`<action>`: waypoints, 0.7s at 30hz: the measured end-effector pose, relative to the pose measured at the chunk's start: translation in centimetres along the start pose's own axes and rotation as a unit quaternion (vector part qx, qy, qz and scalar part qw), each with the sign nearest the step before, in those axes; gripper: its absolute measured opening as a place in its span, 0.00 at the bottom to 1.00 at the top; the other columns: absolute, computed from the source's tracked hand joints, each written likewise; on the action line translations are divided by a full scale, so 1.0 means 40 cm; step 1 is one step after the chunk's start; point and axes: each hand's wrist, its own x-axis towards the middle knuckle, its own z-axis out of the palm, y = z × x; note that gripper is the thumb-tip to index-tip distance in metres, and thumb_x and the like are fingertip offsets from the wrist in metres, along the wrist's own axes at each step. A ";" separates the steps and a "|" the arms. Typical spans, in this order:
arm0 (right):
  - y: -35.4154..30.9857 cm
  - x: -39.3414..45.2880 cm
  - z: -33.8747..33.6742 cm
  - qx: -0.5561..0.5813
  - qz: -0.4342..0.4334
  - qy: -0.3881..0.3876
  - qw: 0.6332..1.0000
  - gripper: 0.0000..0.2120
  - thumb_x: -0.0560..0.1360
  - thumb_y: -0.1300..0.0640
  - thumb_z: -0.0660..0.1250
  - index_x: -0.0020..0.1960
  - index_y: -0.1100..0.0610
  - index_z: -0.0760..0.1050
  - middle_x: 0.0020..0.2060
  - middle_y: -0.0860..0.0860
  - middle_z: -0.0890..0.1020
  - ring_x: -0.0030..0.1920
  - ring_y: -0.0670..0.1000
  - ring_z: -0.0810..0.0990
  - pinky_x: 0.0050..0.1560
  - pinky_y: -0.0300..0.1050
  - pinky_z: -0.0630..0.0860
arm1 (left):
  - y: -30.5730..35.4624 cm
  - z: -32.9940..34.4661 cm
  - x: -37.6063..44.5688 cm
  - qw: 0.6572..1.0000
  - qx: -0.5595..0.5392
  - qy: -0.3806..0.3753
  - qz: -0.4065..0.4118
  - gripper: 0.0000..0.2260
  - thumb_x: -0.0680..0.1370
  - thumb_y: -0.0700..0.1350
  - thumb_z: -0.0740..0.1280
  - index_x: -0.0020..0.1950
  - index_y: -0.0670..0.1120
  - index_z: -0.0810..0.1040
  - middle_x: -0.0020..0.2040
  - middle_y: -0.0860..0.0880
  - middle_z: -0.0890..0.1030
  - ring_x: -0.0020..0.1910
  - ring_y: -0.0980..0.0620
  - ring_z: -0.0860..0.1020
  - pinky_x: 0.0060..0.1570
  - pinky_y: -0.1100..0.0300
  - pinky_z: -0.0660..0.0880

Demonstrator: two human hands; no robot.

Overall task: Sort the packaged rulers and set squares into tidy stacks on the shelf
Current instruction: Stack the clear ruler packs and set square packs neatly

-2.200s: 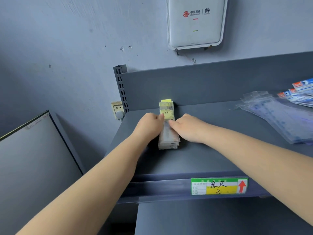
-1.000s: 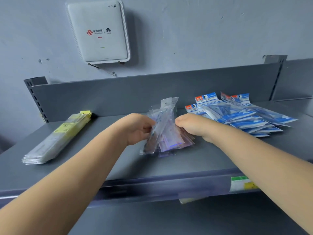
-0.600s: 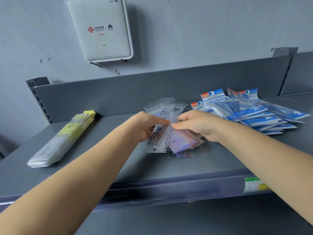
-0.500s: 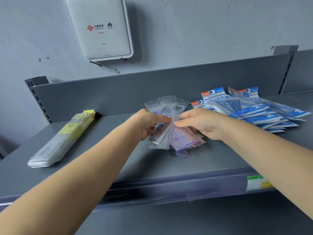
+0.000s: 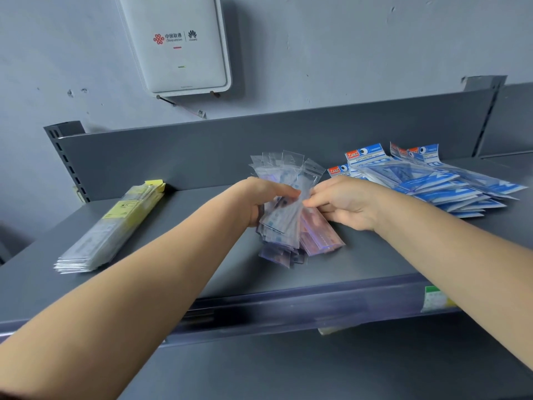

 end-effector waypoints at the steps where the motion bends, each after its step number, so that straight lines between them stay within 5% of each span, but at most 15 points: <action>1: 0.000 -0.003 -0.002 0.007 0.001 -0.002 1.000 0.09 0.75 0.73 0.60 0.40 0.62 0.73 0.35 0.54 0.79 0.33 0.47 0.79 0.31 0.33 0.77 | 0.002 0.003 -0.001 1.000 0.002 0.007 0.006 0.12 0.71 0.41 0.74 0.51 0.41 0.76 0.47 0.45 0.81 0.38 0.47 0.80 0.43 0.52 0.79; 5: 0.001 -0.009 -0.012 0.068 0.011 -0.029 0.997 0.10 0.76 0.73 0.58 0.43 0.63 0.75 0.34 0.55 0.81 0.29 0.46 0.80 0.28 0.35 0.76 | 0.013 0.009 -0.004 0.999 0.007 0.034 0.032 0.27 0.68 0.40 0.76 0.63 0.43 0.68 0.56 0.43 0.78 0.43 0.44 0.82 0.39 0.48 0.81; 9: 0.003 -0.011 -0.014 0.075 0.014 -0.035 0.996 0.09 0.76 0.73 0.58 0.44 0.64 0.74 0.36 0.56 0.79 0.26 0.45 0.80 0.26 0.35 0.75 | 0.024 0.009 -0.016 0.999 0.039 0.015 0.009 0.09 0.73 0.41 0.72 0.47 0.41 0.74 0.42 0.44 0.80 0.35 0.46 0.81 0.40 0.50 0.79; 14: 0.002 -0.008 -0.022 0.097 0.027 -0.045 0.994 0.10 0.76 0.72 0.57 0.42 0.64 0.75 0.28 0.54 0.82 0.27 0.47 0.81 0.27 0.36 0.77 | 0.034 0.023 -0.040 0.998 0.059 0.020 0.004 0.08 0.75 0.41 0.70 0.43 0.42 0.71 0.35 0.45 0.77 0.19 0.51 0.77 0.25 0.58 0.77; 18: 0.003 -0.011 -0.026 0.121 0.024 -0.066 0.990 0.11 0.77 0.71 0.56 0.44 0.62 0.76 0.35 0.54 0.83 0.37 0.49 0.82 0.37 0.38 0.80 | 0.042 0.028 -0.039 0.993 0.105 0.035 0.030 0.18 0.75 0.46 0.70 0.59 0.45 0.67 0.46 0.47 0.75 0.36 0.49 0.78 0.30 0.58 0.75; 21: 0.007 -0.012 -0.029 0.142 0.026 -0.065 0.987 0.11 0.77 0.71 0.56 0.46 0.62 0.76 0.35 0.53 0.84 0.37 0.48 0.82 0.36 0.37 0.80 | 0.051 0.032 -0.037 0.989 0.136 0.032 0.041 0.18 0.76 0.49 0.68 0.62 0.49 0.66 0.48 0.47 0.76 0.38 0.49 0.77 0.32 0.59 0.75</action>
